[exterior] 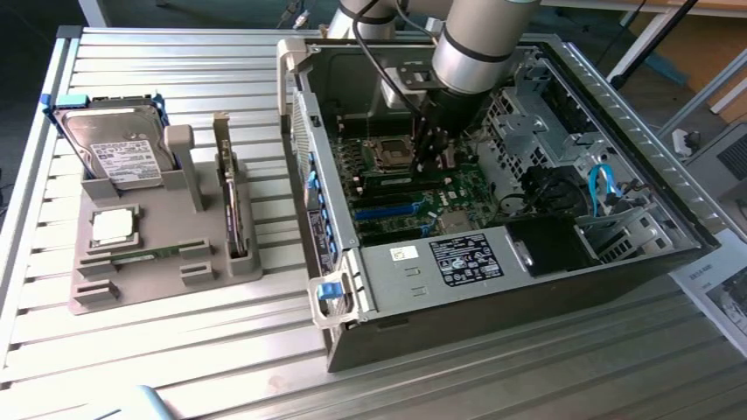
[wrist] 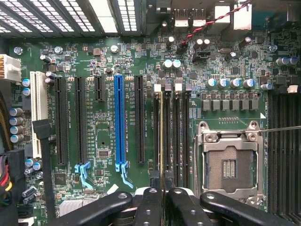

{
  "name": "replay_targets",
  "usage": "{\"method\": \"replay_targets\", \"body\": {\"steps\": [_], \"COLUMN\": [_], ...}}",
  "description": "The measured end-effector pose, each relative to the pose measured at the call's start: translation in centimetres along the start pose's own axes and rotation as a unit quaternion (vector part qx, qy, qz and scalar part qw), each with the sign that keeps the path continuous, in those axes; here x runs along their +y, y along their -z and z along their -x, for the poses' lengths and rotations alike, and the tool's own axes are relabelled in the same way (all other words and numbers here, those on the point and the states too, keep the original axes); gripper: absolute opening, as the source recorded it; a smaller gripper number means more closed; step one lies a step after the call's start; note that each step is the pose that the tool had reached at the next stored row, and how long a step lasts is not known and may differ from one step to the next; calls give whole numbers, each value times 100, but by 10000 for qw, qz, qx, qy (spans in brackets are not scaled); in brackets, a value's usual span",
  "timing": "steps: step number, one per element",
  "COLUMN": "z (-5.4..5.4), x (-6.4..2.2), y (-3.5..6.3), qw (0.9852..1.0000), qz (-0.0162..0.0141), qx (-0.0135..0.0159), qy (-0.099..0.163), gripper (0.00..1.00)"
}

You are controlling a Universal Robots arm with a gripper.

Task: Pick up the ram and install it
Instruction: 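Insert the ram into the slot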

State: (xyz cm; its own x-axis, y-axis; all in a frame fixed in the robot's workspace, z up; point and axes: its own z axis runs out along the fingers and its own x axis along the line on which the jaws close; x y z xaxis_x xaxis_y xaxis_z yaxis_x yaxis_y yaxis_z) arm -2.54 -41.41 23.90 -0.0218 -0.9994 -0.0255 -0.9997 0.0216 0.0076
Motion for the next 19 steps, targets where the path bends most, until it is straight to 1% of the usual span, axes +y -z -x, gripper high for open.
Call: {"method": "replay_targets", "body": {"steps": [10,19], "z": [1,2], "x": [-8,-21], "y": [3,53], "qw": [10000,10000], "qz": [2,13], "qx": [5,6], "qy": [0,-1], "gripper": [12,12]}}
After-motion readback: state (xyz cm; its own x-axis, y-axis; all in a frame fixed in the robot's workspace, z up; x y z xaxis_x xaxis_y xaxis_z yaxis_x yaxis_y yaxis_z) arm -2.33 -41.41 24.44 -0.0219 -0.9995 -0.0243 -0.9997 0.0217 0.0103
